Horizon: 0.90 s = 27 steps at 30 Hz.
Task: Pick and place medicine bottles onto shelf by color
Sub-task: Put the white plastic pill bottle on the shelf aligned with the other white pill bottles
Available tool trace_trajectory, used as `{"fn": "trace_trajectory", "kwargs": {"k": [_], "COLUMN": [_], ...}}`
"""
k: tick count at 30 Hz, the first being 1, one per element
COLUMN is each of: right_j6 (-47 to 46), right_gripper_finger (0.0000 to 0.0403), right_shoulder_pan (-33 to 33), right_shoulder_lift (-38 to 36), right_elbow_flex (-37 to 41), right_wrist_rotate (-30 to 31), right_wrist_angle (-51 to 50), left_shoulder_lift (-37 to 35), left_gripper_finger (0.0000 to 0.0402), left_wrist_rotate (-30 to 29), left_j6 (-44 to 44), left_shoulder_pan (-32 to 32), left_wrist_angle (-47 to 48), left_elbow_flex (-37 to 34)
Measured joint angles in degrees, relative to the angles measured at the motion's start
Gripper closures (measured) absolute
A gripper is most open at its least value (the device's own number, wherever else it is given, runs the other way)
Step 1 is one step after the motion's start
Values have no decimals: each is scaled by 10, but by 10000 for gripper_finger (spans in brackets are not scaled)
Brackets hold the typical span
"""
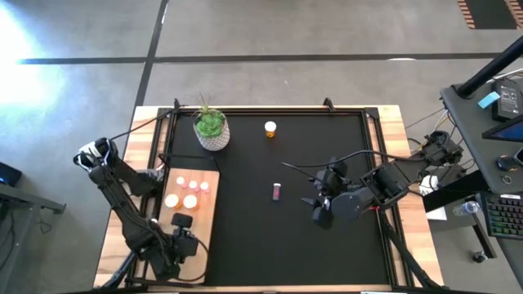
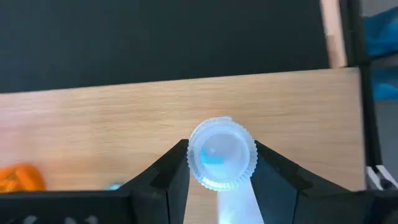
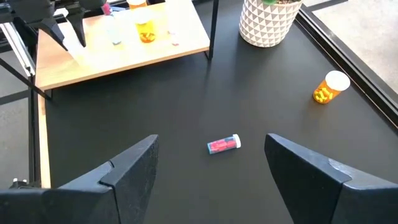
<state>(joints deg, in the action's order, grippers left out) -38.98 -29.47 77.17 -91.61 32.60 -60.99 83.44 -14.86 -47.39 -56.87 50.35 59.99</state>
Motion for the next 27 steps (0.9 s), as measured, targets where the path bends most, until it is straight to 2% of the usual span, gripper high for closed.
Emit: {"fn": "trace_trajectory", "kwargs": {"k": [12, 27], "right_j6": [0, 0], "right_gripper_finger": [119, 119], "right_shoulder_pan": [0, 0], "right_shoulder_lift": [0, 0], "right_elbow_flex": [0, 0], "right_wrist_rotate": [0, 0], "right_wrist_angle": [0, 0], "left_shoulder_lift": [0, 0], "left_gripper_finger": [274, 274], "left_wrist_rotate": [-6, -4], "left_j6": [32, 31], "left_shoulder_pan": [-13, -17], "left_wrist_angle": [-56, -59], "left_elbow_flex": [-1, -5]}}
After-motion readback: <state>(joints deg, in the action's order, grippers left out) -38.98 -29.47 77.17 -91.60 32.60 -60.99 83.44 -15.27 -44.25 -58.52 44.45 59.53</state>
